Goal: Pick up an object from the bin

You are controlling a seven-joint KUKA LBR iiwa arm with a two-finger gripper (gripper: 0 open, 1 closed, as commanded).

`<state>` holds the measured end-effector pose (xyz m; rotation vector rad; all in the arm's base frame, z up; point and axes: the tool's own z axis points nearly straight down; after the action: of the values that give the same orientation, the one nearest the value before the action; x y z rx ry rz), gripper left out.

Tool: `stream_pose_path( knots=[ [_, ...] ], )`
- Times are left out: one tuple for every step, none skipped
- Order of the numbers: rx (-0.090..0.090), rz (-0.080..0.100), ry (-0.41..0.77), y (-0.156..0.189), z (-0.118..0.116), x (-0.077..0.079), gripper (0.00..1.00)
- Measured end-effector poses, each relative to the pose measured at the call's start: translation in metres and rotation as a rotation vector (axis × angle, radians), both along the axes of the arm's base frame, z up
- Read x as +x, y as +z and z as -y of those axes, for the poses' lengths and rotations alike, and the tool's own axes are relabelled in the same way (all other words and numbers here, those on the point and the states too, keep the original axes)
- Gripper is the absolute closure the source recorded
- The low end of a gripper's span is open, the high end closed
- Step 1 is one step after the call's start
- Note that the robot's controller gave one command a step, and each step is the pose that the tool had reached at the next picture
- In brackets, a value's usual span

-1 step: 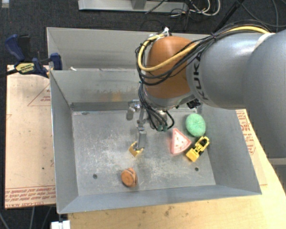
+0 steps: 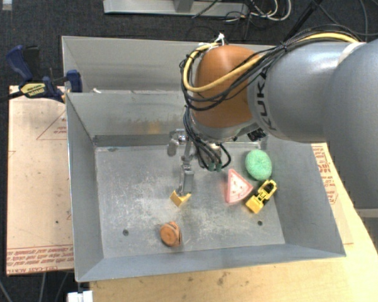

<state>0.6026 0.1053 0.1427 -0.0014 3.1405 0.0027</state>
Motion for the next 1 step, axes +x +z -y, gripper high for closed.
stream_pose_path(
  knots=[
    [0.000,0.002,0.057,0.0042,0.0065,-0.0195,0.00]
  ],
)
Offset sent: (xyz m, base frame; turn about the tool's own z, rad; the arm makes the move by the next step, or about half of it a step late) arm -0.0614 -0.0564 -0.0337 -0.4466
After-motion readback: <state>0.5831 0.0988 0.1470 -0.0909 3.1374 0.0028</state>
